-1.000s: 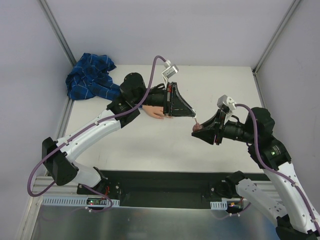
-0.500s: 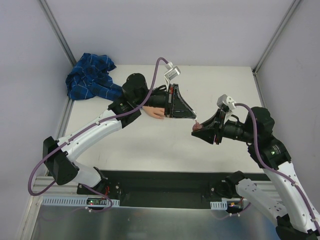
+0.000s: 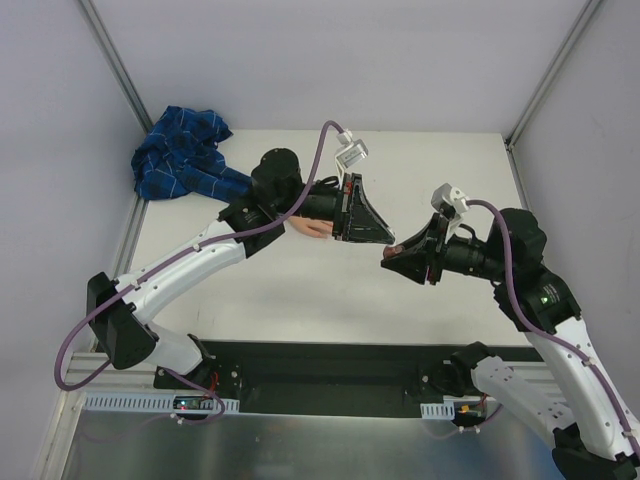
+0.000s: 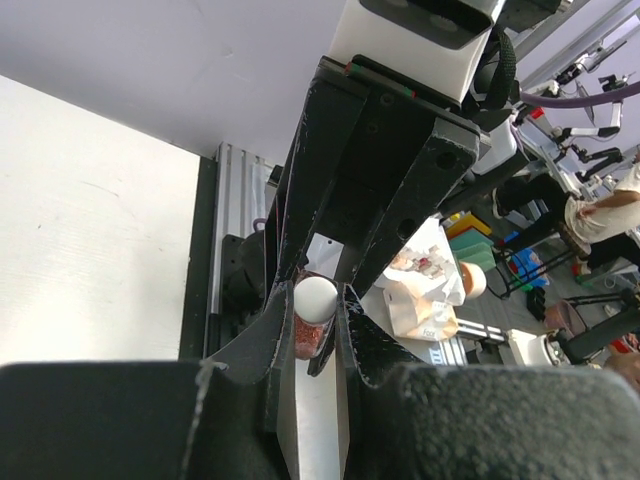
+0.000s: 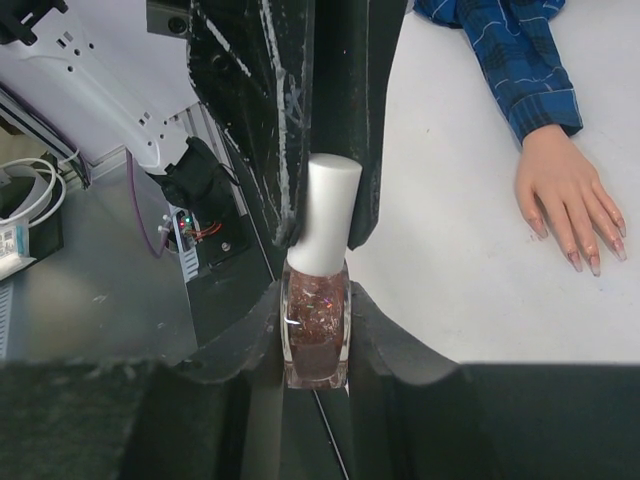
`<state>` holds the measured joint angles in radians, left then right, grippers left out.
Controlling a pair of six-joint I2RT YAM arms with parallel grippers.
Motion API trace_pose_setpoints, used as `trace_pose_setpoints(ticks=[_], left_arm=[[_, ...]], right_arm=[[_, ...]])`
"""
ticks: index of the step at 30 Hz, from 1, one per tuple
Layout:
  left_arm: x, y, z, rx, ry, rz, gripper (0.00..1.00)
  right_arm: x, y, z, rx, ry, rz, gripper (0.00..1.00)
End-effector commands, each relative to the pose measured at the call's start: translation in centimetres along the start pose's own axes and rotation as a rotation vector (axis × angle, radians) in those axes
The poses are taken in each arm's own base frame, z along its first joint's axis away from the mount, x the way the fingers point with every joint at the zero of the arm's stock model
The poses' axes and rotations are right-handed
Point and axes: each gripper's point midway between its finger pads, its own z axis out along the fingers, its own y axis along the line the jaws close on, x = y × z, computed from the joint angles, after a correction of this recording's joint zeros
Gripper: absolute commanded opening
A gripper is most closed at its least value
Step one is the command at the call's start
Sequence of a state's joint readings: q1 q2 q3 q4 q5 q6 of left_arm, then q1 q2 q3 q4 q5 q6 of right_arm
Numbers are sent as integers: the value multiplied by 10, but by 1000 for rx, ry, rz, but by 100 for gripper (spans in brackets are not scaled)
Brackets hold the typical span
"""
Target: Paint the nails
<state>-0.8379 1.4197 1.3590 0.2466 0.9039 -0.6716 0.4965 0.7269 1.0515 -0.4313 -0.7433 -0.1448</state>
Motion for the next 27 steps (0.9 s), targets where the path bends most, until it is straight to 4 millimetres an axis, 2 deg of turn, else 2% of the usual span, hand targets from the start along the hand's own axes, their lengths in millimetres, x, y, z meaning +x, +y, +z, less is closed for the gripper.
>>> trace_pose_setpoints(ticks=[1, 6, 10, 14, 20, 27], left_arm=[[-3, -7, 0, 9, 5, 57, 0], [5, -10, 1, 25, 45, 83, 0], [24, -15, -2, 91, 133, 110, 0], [41, -24, -10, 161, 207, 121, 0], [36, -27, -12, 119, 213, 136, 0], [47, -16, -13, 52, 246, 122, 0]], right_arm=[[-42, 9, -4, -2, -107, -65, 0], [-58, 2, -3, 46, -144, -60, 0], [-79, 19, -8, -14, -193, -100, 0], [-90, 36, -11, -94, -209, -121, 0], [-94, 33, -3, -108, -191, -93, 0], [-106, 28, 2, -97, -199, -93, 0]])
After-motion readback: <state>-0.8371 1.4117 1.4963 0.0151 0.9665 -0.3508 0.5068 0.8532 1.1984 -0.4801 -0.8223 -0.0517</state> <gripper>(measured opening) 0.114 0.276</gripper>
